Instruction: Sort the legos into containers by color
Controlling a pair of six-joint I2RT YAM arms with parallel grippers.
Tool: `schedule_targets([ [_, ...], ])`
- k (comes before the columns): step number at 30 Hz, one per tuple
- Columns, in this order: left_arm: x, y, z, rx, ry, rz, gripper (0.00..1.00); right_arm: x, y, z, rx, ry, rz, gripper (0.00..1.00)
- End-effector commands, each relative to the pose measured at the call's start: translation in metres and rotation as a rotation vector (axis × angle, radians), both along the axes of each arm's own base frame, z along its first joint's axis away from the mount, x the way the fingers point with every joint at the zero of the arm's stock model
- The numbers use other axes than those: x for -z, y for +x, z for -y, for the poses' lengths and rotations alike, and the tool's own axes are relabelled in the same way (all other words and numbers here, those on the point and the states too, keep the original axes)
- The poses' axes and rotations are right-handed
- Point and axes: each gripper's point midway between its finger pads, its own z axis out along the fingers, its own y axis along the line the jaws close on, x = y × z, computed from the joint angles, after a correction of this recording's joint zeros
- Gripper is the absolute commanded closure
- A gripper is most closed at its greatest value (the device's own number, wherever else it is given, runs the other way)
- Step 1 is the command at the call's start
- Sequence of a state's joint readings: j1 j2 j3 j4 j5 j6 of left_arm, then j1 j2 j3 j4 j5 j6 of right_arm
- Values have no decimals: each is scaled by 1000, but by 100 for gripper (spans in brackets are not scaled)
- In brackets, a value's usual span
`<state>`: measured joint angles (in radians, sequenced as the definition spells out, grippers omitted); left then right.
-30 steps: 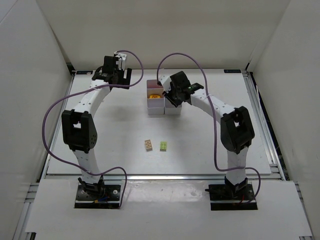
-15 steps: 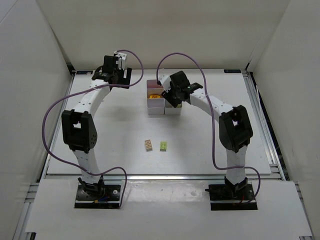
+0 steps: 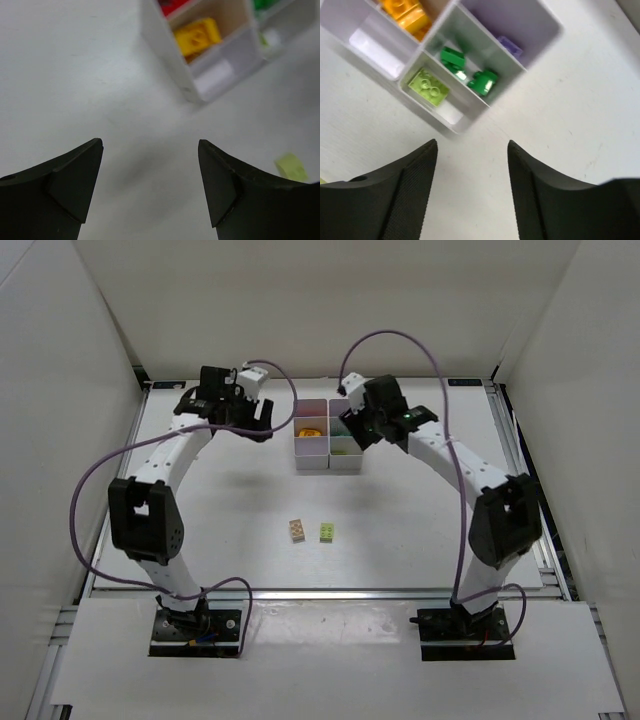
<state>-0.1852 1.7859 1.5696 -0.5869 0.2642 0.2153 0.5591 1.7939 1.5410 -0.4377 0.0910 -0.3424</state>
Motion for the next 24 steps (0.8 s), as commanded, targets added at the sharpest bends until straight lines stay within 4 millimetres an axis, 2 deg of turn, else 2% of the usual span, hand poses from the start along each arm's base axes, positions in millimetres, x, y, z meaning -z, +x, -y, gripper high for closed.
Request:
schedule_targets([
  [1,-34,-68,56,356,-248,-22,13,-22,2,44,220,104,1,37],
  [2,-30,-77,61,384,-281,-46,15,-15,3,63,273,104,-31,36],
  [3,-21,-90,65,422,-309,-85,16,-9,3,73,304,115,-54,36],
  [4,-20,-107,77,493,-349,-112,15,-1,-1,76,318,155,-106,36],
  [5,-16,-115,81,548,-336,-107,14,4,1,94,354,173,-138,36],
  [6,-12,-125,86,592,-332,-115,13,10,0,100,372,180,-159,36],
  [7,-3,-142,92,630,-328,-156,11,17,-2,104,380,206,-195,36],
  [8,0,-162,111,711,-317,-173,10,22,-3,110,391,210,-214,37],
  [9,7,-177,118,773,-288,-177,10,24,1,123,418,217,-218,37],
  [11,20,-197,134,849,-205,-183,9,26,1,127,404,219,-220,38],
  [12,28,-220,153,946,-148,-182,9,25,2,128,402,216,-215,38],
  [13,37,-230,158,981,-92,-179,8,24,3,129,397,213,-206,38],
  [14,46,-230,159,987,-5,-162,8,21,5,128,386,211,-193,38],
  [15,55,-243,170,1040,42,-163,8,20,6,128,380,211,-189,38],
  [17,62,-241,179,1027,108,-150,9,16,7,128,373,211,-175,38],
  [18,69,-232,184,984,158,-145,10,16,7,128,367,209,-174,38],
  [23,72,-220,203,722,119,-200,14,16,6,129,361,198,-165,38],
  [24,75,-216,200,665,155,-194,14,15,6,130,359,198,-161,38],
])
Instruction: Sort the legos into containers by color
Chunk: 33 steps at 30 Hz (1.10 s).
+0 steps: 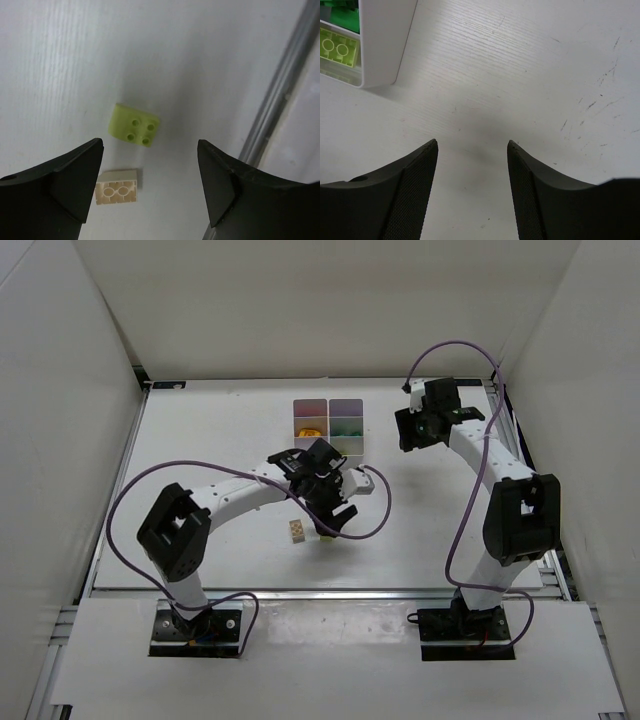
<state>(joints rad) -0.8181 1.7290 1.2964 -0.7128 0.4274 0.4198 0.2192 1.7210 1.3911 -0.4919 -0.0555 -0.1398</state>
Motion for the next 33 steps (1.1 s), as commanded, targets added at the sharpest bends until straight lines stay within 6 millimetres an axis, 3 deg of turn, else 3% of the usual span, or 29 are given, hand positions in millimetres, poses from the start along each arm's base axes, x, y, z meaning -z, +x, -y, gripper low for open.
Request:
schedule_targets([
  [1,-8,25,8,-234,35,91,14,-19,4,-2,-17,13,66,38],
  [9,-7,22,17,-547,54,71,22,-18,0,-1,-30,6,62,39],
  [17,3,33,-14,-767,158,134,29,-17,-7,-1,-40,9,54,39],
  [28,30,5,-26,-787,212,15,31,-11,-14,-2,-53,12,40,39],
  [33,38,-2,-23,-776,203,-23,31,-5,-20,-4,-62,27,19,39],
])
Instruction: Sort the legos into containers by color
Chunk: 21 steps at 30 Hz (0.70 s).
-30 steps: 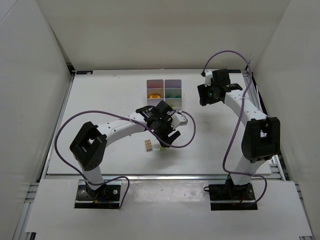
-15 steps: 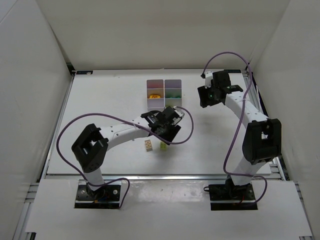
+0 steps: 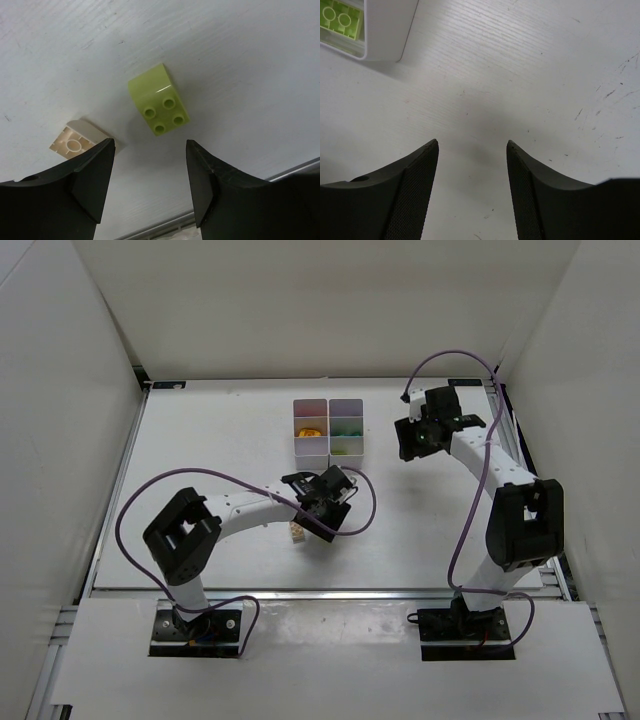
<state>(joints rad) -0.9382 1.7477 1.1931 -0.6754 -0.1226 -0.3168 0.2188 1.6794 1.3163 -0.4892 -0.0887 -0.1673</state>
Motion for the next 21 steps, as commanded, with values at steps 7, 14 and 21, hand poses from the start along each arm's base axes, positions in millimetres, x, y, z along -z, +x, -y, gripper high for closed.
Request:
schedule_targets([
  [7,-3,-4,23,23,-93,-42,32,-12,-8,-3,-29,22,38,40],
  [14,6,0,28,20,-83,-51,30,-7,-12,-2,-27,20,22,40],
  [21,8,11,43,22,-98,-39,30,-2,-14,-4,-30,35,4,40],
])
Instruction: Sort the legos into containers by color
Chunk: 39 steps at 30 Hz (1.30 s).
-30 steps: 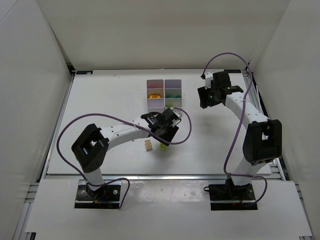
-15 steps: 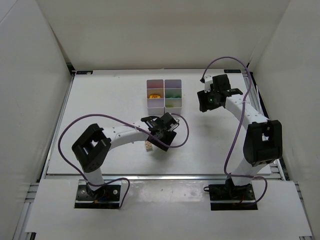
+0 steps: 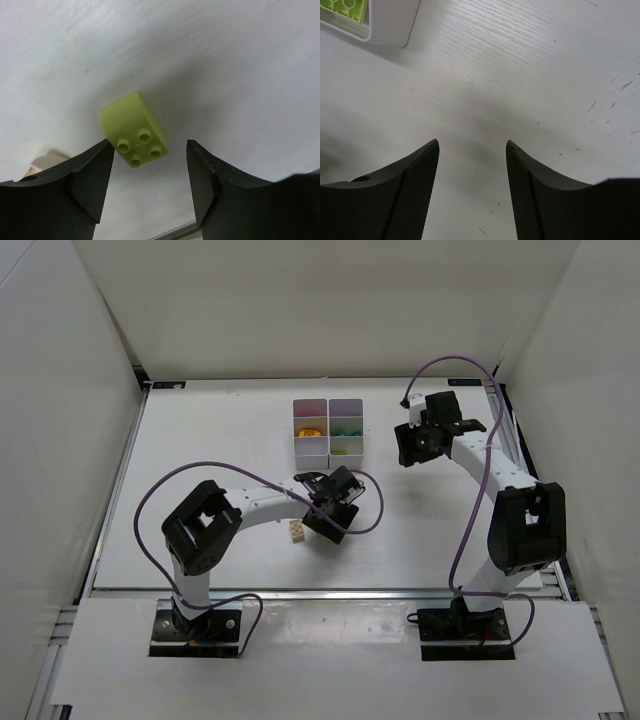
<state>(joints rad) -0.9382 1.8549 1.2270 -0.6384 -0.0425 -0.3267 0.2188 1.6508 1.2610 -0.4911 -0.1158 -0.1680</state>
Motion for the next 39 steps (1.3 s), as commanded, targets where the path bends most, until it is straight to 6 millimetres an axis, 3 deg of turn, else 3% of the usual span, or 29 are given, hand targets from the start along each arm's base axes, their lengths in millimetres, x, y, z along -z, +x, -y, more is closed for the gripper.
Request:
schedule_targets([
  [1,-18,17,26,-1,-81,44,30,-12,2,-3,-14,22,37,40],
  [7,-13,23,33,-6,-73,45,31,-13,5,5,7,34,33,40],
  [10,-11,23,30,-15,-58,50,38,-12,4,8,17,41,25,41],
  [14,-11,22,23,-17,-46,61,60,-11,5,7,17,48,21,41],
  [17,-12,22,17,-15,-33,76,70,-12,7,7,15,51,25,41],
  [21,-35,33,14,55,-31,165,83,-14,9,5,11,59,28,42],
  [26,-104,66,25,292,-45,394,84,-16,11,3,7,69,27,41],
  [28,-128,75,33,345,-103,423,85,-18,14,1,2,72,33,41],
  [29,-135,87,28,345,-126,422,85,-18,14,1,2,72,30,41],
  [30,-149,85,37,409,-204,398,81,-18,16,0,1,75,30,41],
  [34,-176,109,39,509,-318,410,80,-22,22,-1,-2,78,38,41],
  [35,-172,120,35,506,-310,409,81,-23,24,-1,-2,78,43,41],
  [36,-184,128,39,542,-327,444,83,-23,25,-3,-5,78,46,41],
  [37,-177,136,39,547,-317,432,90,-23,26,-2,-2,78,46,41],
  [38,-180,143,38,551,-315,444,90,-24,26,-2,-1,78,49,41],
  [39,-191,155,38,566,-327,475,90,-24,25,-2,-2,77,47,41],
])
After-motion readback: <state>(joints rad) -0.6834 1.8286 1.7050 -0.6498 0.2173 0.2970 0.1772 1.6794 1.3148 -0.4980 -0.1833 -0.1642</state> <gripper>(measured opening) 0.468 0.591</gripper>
